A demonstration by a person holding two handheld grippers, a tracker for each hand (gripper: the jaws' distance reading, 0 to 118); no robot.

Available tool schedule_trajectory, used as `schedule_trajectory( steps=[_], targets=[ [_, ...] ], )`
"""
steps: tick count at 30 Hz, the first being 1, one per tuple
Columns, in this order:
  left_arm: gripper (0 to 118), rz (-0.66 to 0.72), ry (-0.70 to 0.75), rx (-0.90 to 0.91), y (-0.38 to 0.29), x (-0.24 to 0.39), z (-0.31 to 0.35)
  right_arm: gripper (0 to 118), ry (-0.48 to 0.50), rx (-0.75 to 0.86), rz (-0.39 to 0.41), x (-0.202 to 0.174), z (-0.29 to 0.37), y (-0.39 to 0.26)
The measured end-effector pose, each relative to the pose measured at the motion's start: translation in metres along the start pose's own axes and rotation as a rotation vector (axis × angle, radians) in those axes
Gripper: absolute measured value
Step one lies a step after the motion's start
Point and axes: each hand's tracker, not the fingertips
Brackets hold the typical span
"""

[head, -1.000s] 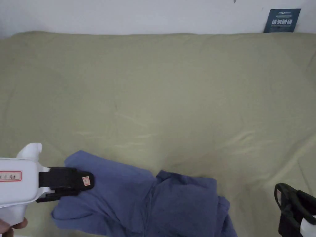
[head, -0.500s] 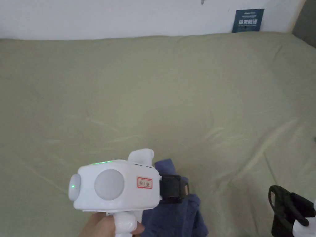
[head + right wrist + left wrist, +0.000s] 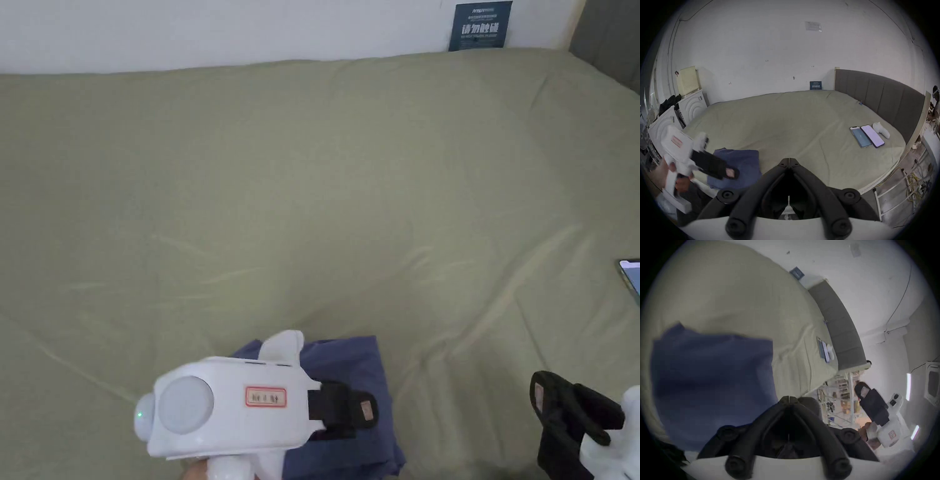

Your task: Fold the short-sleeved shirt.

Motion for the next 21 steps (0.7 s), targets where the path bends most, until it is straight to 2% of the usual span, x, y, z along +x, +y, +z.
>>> schedule_trajectory(
  steps=[2,4,5,6,7,9,10,12,15,17,19,21],
  targets=[
    [0,0.011,-0.016,-0.068,-0.01,-0.016,-0.03,0,0.028,-0.02,-0.02,-0.002,-0.003,-0.002],
    [0,-0.024,0.134,-0.11,-0.016,-0.036,-0.051,0,0.05,-0.048,-0.031,-0.005,-0.007,-0.003],
    [0,-0.05,0.165,-0.134,-0.02,-0.045,-0.059,0,0.073,-0.063,-0.037,-0.007,-0.009,-0.003],
    [0,-0.027,0.047,-0.094,-0.022,-0.05,-0.06,0,0.096,-0.072,-0.054,-0.007,-0.012,-0.003],
    [0,0.017,-0.005,-0.076,-0.016,-0.048,-0.048,0,0.11,-0.091,-0.062,-0.007,-0.015,-0.003],
    [0,0.024,-0.001,-0.069,-0.01,-0.041,-0.032,0,0.189,-0.127,-0.074,-0.01,-0.024,0.003],
    [0,-0.036,-0.01,-0.031,-0.006,-0.034,-0.015,0,0.233,-0.139,-0.086,-0.013,-0.031,0.005],
    [0,-0.051,-0.008,0.029,0.0,-0.029,0.022,0,0.368,-0.168,-0.141,-0.017,-0.048,0.01],
    [0,-0.03,0.011,0.116,0.003,-0.035,0.078,0,0.597,-0.298,-0.274,-0.02,-0.097,0.007],
    [0,-0.03,0.042,0.137,0.004,-0.045,0.108,0,0.702,-0.372,-0.315,-0.028,-0.134,-0.005],
    [0,-0.033,0.099,0.175,0.008,-0.059,0.128,0,0.855,-0.46,-0.414,-0.033,-0.172,-0.023],
    [0,-0.004,0.157,0.176,0.015,-0.08,0.139,0,0.956,-0.552,-0.539,-0.037,-0.204,-0.042]
  ],
)
